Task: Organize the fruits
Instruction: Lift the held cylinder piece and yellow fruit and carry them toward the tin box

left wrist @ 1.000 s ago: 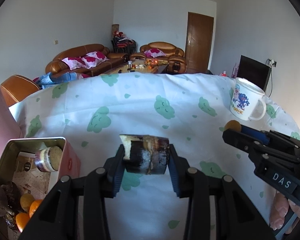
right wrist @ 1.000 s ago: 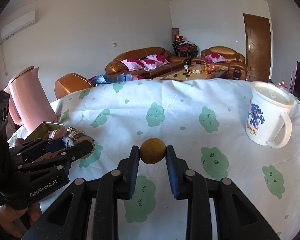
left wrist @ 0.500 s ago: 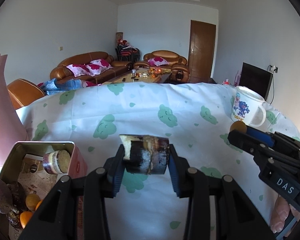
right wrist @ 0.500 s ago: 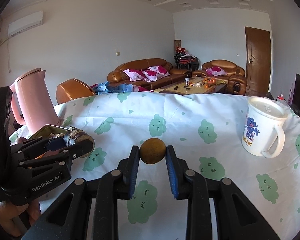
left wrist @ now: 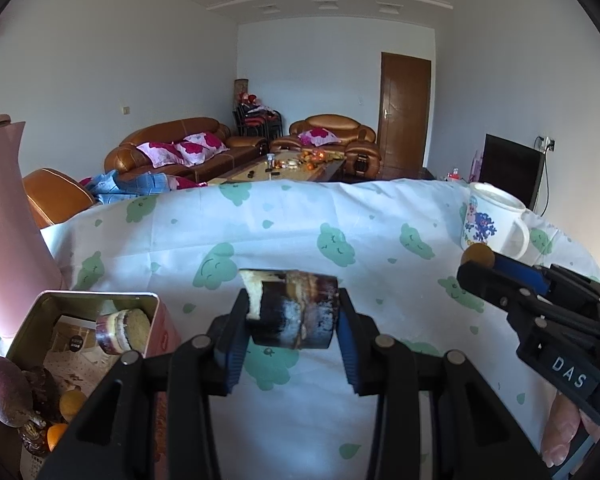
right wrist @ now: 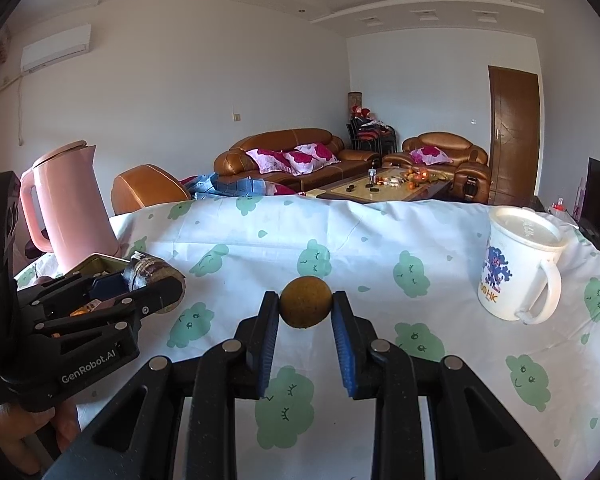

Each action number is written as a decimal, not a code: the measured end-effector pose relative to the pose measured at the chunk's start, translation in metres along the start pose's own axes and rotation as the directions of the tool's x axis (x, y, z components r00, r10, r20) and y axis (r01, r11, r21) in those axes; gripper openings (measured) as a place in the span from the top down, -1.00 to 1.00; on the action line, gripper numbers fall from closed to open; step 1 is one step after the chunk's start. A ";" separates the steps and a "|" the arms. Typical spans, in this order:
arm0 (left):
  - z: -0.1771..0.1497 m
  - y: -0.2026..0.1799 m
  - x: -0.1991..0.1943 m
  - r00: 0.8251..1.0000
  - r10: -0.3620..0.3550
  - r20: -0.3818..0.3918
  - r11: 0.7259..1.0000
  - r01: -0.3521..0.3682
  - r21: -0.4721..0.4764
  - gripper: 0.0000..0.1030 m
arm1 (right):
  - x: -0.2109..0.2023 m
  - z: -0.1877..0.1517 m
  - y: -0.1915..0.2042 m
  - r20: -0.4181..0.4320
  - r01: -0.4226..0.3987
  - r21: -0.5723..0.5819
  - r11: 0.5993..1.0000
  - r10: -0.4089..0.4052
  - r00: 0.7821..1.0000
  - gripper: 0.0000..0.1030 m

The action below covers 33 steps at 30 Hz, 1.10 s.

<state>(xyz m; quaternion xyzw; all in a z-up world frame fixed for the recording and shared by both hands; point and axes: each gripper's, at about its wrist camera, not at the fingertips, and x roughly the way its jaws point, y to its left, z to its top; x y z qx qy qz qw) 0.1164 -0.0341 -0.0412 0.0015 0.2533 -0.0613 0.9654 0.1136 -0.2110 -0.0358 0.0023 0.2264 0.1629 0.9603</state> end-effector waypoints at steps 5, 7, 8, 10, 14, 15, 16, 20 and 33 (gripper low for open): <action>-0.001 0.000 -0.004 1.000 0.005 0.019 1.000 -0.005 -0.001 0.20 | -0.003 0.000 0.001 0.016 0.003 -0.006 1.000 -0.003 1.000 0.44; -0.001 0.000 -0.007 0.999 0.010 0.032 1.000 -0.010 0.001 0.20 | -0.005 -0.001 0.002 0.025 0.004 -0.010 1.000 -0.003 1.000 0.44; -0.001 0.000 -0.008 0.999 0.012 0.038 1.000 -0.012 0.003 0.20 | -0.006 -0.001 0.003 0.029 0.004 -0.013 1.000 -0.004 1.000 0.44; -0.001 -0.001 -0.011 0.999 0.014 0.049 1.000 -0.014 0.008 0.20 | -0.007 -0.001 0.004 0.038 0.006 -0.020 1.000 -0.006 0.999 0.44; -0.002 -0.002 -0.014 0.998 0.020 0.061 1.000 -0.021 0.014 0.20 | -0.011 -0.001 0.006 0.056 0.011 -0.030 0.999 -0.010 0.998 0.44; -0.002 -0.002 -0.014 0.998 0.020 0.063 1.000 -0.021 0.014 0.20 | -0.011 -0.001 0.007 0.060 0.012 -0.034 0.999 -0.010 0.998 0.44; -0.002 -0.001 -0.015 0.998 0.022 0.067 1.000 -0.023 0.013 0.20 | -0.012 -0.001 0.008 0.063 0.013 -0.036 0.999 -0.010 0.998 0.44; -0.003 -0.001 -0.018 0.996 0.028 0.082 0.999 -0.029 0.015 0.20 | -0.016 -0.001 0.011 0.080 0.015 -0.049 0.999 -0.011 0.997 0.44; -0.006 -0.001 -0.026 0.996 0.031 0.086 0.999 -0.032 0.009 0.20 | -0.021 -0.003 0.013 0.104 0.021 -0.065 0.998 -0.014 0.994 0.44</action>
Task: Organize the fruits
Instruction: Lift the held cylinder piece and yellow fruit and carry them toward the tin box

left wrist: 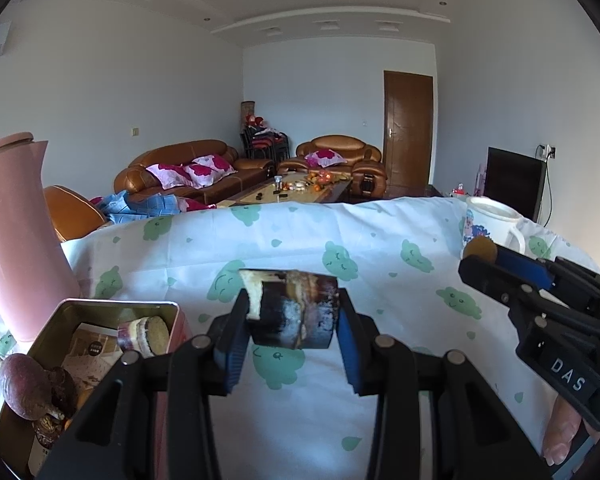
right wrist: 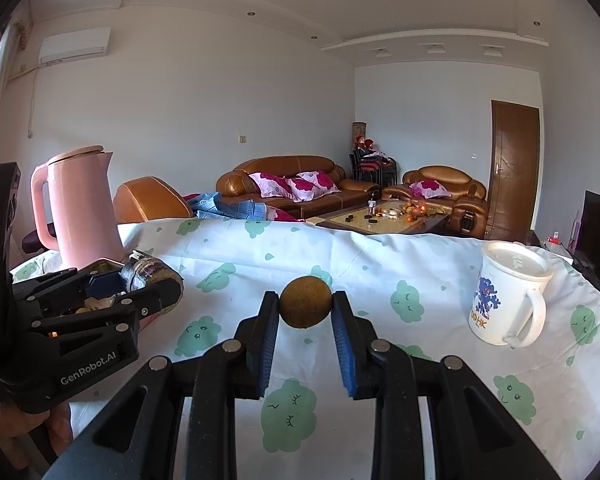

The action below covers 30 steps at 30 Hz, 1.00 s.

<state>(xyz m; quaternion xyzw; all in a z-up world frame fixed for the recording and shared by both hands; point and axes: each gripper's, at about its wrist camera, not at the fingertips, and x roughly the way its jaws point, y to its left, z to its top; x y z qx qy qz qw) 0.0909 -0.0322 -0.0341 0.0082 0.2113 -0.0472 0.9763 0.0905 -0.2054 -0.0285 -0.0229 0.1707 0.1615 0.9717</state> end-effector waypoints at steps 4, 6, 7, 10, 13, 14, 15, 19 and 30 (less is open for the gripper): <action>0.000 0.001 -0.001 1.000 -0.003 -0.010 1.000 0.003 -0.001 0.20 | -0.001 0.000 0.002 -0.003 -0.003 0.000 1.000 0.003 1.000 0.44; -0.001 0.002 -0.001 1.000 -0.007 -0.020 1.000 0.007 -0.004 0.20 | 0.000 0.000 0.003 -0.011 -0.016 0.003 1.000 0.016 1.000 0.44; -0.001 0.003 -0.001 1.000 -0.004 -0.024 1.000 0.004 -0.008 0.20 | 0.000 0.000 0.004 -0.014 -0.020 0.002 1.000 0.020 1.000 0.44; -0.003 0.007 -0.001 0.999 -0.001 -0.035 1.000 0.000 -0.022 0.20 | 0.001 -0.001 0.008 -0.023 -0.031 -0.003 1.000 0.031 0.999 0.44; -0.004 0.010 -0.002 0.999 -0.003 -0.045 1.000 0.002 -0.022 0.20 | 0.000 -0.001 0.013 -0.031 -0.042 -0.011 0.999 0.042 0.999 0.44; -0.004 0.010 -0.002 0.999 -0.001 -0.046 1.000 0.000 -0.019 0.20 | 0.000 -0.001 0.014 -0.033 -0.046 -0.012 0.999 0.046 0.998 0.44; -0.004 0.010 -0.003 0.999 0.000 -0.048 1.000 -0.001 -0.016 0.20 | 0.000 -0.001 0.017 -0.039 -0.053 -0.013 0.998 0.053 0.998 0.44; -0.007 0.011 -0.007 0.998 -0.004 -0.057 1.000 0.003 -0.011 0.20 | 0.000 -0.003 0.026 -0.046 -0.068 -0.022 0.997 0.067 0.997 0.44; -0.013 0.025 -0.018 0.996 0.009 -0.087 1.000 -0.010 -0.016 0.20 | 0.001 -0.004 0.047 -0.064 -0.112 -0.043 0.993 0.110 0.992 0.44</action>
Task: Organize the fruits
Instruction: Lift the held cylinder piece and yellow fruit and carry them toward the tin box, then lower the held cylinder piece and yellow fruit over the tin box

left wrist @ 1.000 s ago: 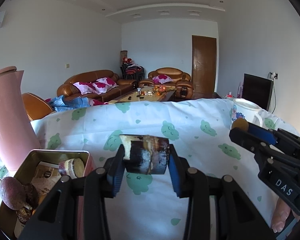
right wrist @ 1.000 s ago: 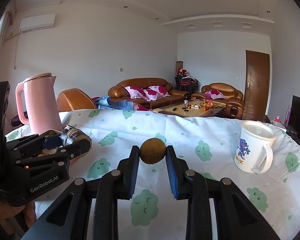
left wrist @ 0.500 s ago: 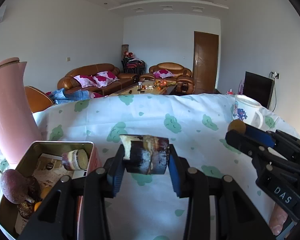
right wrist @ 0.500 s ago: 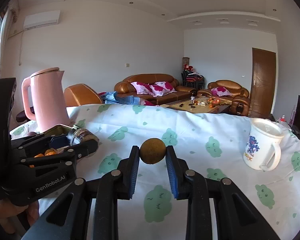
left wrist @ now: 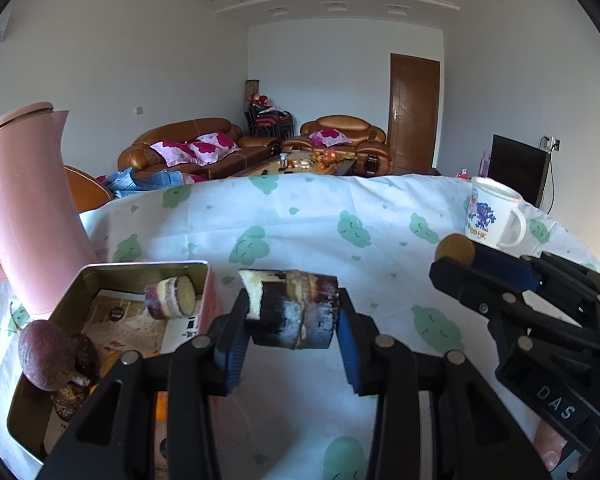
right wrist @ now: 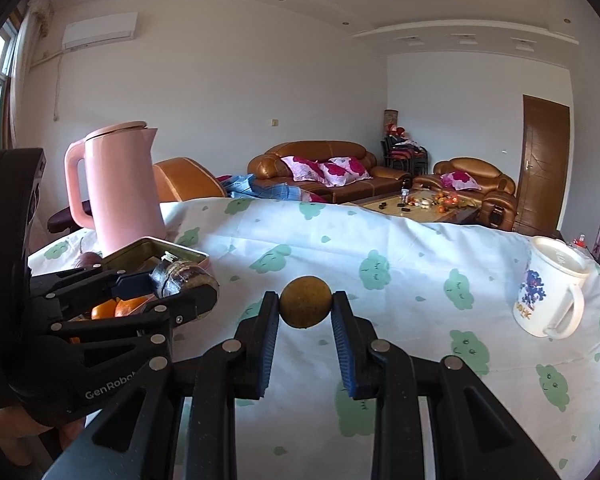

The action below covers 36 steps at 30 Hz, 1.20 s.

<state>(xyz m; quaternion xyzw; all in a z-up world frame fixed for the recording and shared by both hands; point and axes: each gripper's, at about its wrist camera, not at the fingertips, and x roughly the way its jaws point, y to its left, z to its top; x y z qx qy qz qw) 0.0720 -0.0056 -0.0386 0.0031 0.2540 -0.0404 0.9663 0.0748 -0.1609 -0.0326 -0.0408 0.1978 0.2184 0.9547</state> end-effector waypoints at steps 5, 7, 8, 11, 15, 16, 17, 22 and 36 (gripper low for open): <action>-0.004 0.012 -0.006 1.000 0.016 -0.014 1.000 -0.016 -0.015 0.20 | 0.002 0.000 0.011 -0.009 -0.027 -0.006 1.000 0.027 1.000 0.44; -0.007 0.017 -0.009 1.000 0.021 -0.014 0.999 -0.021 -0.023 0.20 | 0.003 0.000 0.015 -0.012 -0.036 -0.009 0.999 0.036 0.999 0.44; -0.007 0.019 -0.010 1.000 0.022 -0.012 0.999 -0.022 -0.024 0.20 | 0.003 0.000 0.017 -0.012 -0.040 -0.011 0.999 0.040 0.999 0.44; -0.010 0.024 -0.015 0.999 0.037 -0.007 0.999 -0.037 -0.020 0.20 | 0.002 0.001 0.025 -0.011 -0.055 -0.017 0.998 0.055 0.998 0.44; -0.013 0.030 -0.019 0.998 0.057 -0.013 0.998 -0.057 -0.015 0.20 | 0.000 0.005 0.035 -0.010 -0.081 -0.026 0.996 0.081 0.997 0.44; -0.014 0.032 -0.021 0.998 0.066 -0.015 0.998 -0.066 -0.014 0.20 | -0.001 0.007 0.038 -0.009 -0.088 -0.032 0.996 0.088 0.996 0.44; -0.014 0.035 -0.022 0.997 0.072 -0.016 0.997 -0.073 -0.014 0.20 | -0.001 0.008 0.041 -0.008 -0.093 -0.037 0.995 0.092 0.996 0.44; -0.016 0.050 -0.028 0.996 0.082 -0.021 0.996 -0.083 -0.041 0.20 | 0.001 0.011 0.054 -0.009 -0.121 -0.054 0.991 0.120 0.993 0.44; -0.019 0.081 -0.041 0.989 0.143 -0.033 0.987 -0.145 -0.068 0.20 | 0.009 0.022 0.092 -0.016 -0.186 -0.107 0.977 0.186 0.982 0.44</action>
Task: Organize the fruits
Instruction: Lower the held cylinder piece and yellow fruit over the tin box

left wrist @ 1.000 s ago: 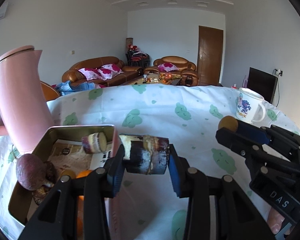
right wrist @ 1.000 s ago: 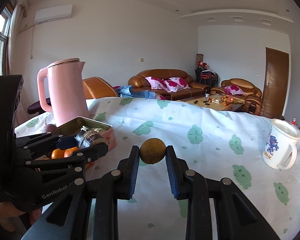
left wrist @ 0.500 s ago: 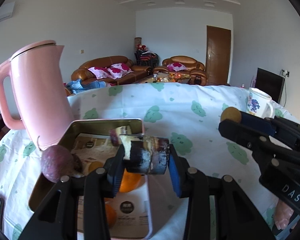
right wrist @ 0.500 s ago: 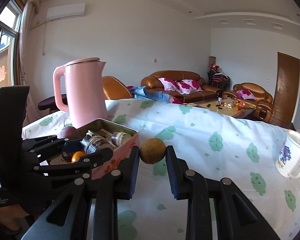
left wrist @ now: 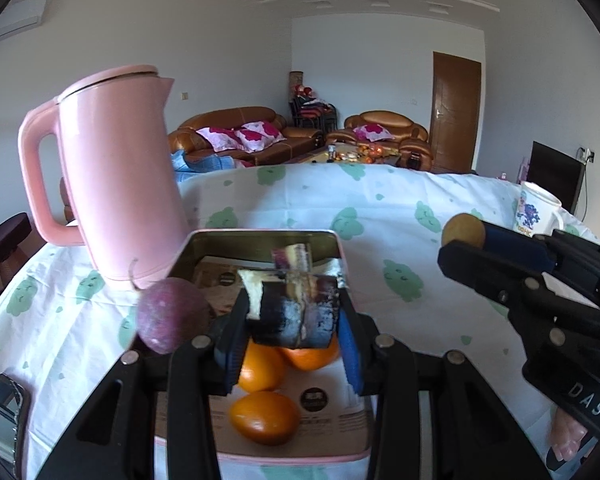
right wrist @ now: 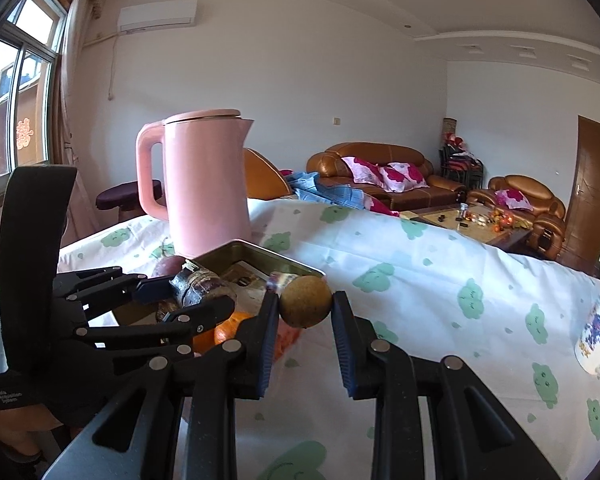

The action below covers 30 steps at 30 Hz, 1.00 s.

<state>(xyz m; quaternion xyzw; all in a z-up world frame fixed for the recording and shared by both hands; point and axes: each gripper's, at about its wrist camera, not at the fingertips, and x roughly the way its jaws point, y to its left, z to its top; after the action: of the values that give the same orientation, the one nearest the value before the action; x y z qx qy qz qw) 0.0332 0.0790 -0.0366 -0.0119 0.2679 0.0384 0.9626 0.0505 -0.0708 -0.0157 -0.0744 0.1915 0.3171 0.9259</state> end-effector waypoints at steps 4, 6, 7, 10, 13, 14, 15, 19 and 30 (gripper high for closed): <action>0.003 0.011 -0.002 1.000 0.019 0.002 1.000 -0.019 -0.012 0.20 | 0.003 0.007 0.009 0.007 -0.016 -0.015 1.000 0.016 1.000 0.44; 0.003 0.016 -0.002 1.000 0.022 -0.002 1.000 -0.022 -0.019 0.20 | 0.005 0.011 0.013 0.011 -0.024 -0.021 0.999 0.025 1.000 0.44; 0.003 0.018 -0.002 1.000 0.023 -0.005 1.000 -0.023 -0.019 0.20 | 0.007 0.012 0.015 0.012 -0.028 -0.022 0.999 0.028 1.000 0.44; 0.001 0.023 -0.001 0.999 0.034 -0.013 0.999 -0.034 -0.023 0.20 | 0.010 0.015 0.021 0.011 -0.042 -0.030 0.999 0.042 0.999 0.44; -0.001 0.028 0.000 0.999 0.040 -0.021 0.999 -0.040 -0.030 0.20 | 0.014 0.015 0.027 0.006 -0.050 -0.038 0.998 0.050 0.999 0.44; -0.001 0.030 0.000 0.999 0.041 -0.022 0.999 -0.042 -0.033 0.20 | 0.016 0.015 0.028 0.004 -0.054 -0.038 0.998 0.054 0.999 0.44; -0.001 0.031 0.001 0.999 0.041 -0.023 0.999 -0.042 -0.035 0.20 | 0.018 0.015 0.029 0.001 -0.058 -0.037 0.998 0.058 0.998 0.44; -0.001 0.036 -0.001 0.999 0.044 -0.024 0.998 -0.044 -0.037 0.20 | 0.026 0.016 0.035 -0.013 -0.074 -0.033 0.997 0.073 0.997 0.44; -0.006 0.045 -0.008 0.999 0.045 -0.021 0.998 -0.045 -0.032 0.20 | 0.042 0.014 0.050 -0.044 -0.093 -0.042 0.995 0.091 0.995 0.44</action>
<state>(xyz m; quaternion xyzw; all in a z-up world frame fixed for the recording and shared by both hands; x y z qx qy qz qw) 0.0195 0.1235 -0.0381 -0.0217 0.2772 0.0642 0.9584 0.0547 -0.0036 -0.0204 -0.0926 0.2072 0.3620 0.9041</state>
